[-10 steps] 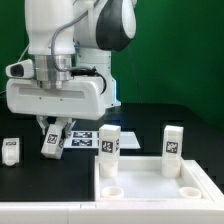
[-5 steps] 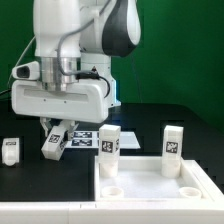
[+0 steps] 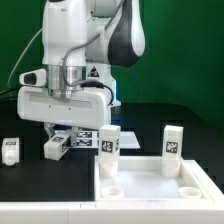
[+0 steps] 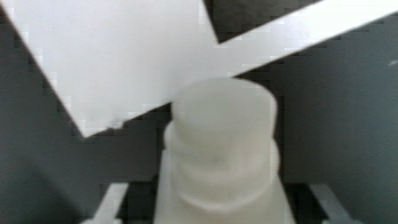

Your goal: Assemble square table

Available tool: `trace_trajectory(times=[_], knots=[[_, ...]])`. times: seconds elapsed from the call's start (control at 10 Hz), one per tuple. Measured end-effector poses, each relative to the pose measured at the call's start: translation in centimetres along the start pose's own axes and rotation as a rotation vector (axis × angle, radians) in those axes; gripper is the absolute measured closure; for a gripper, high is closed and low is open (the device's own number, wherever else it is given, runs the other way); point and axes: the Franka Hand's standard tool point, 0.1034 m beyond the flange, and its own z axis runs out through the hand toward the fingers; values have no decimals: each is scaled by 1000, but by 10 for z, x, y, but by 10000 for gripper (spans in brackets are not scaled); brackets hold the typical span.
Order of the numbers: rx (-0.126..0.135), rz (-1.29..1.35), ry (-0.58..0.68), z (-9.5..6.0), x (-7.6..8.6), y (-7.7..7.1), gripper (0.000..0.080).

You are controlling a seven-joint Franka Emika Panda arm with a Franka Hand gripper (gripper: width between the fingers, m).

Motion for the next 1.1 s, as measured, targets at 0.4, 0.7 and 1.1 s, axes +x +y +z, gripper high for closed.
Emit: trace_trajectory(times=[0.4, 0.7, 1.1], knots=[[-1, -1, -1, 0, 0, 1, 197], [87, 53, -165, -17, 12, -7, 154], [144, 108, -491, -29, 25, -17, 150]])
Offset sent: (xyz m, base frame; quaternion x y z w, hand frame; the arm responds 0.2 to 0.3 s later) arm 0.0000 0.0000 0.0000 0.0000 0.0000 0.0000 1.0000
